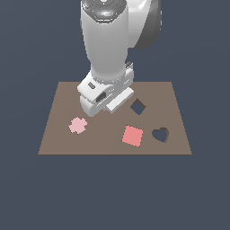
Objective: Insert a designated object into the corresponding slot on a board.
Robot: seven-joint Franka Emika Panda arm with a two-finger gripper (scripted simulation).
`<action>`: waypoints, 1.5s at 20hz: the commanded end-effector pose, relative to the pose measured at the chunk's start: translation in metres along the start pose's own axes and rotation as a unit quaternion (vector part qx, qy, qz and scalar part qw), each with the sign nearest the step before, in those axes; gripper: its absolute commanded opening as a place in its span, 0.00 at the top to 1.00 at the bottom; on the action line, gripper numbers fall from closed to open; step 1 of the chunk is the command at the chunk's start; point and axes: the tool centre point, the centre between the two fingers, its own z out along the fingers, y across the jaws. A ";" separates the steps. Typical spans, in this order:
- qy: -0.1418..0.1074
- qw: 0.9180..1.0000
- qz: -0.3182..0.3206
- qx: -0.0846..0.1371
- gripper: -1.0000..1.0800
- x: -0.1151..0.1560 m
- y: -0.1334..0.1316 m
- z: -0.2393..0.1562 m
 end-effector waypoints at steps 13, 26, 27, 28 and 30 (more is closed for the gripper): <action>0.000 0.965 0.264 0.000 1.00 0.015 -0.039 -0.002; 0.001 0.877 0.480 0.000 1.00 0.045 -0.063 -0.004; 0.001 0.869 0.495 0.000 1.00 0.047 -0.064 -0.004; 0.001 0.861 0.508 0.000 1.00 0.050 -0.065 -0.004; 0.001 0.845 0.534 0.000 1.00 0.054 -0.066 -0.004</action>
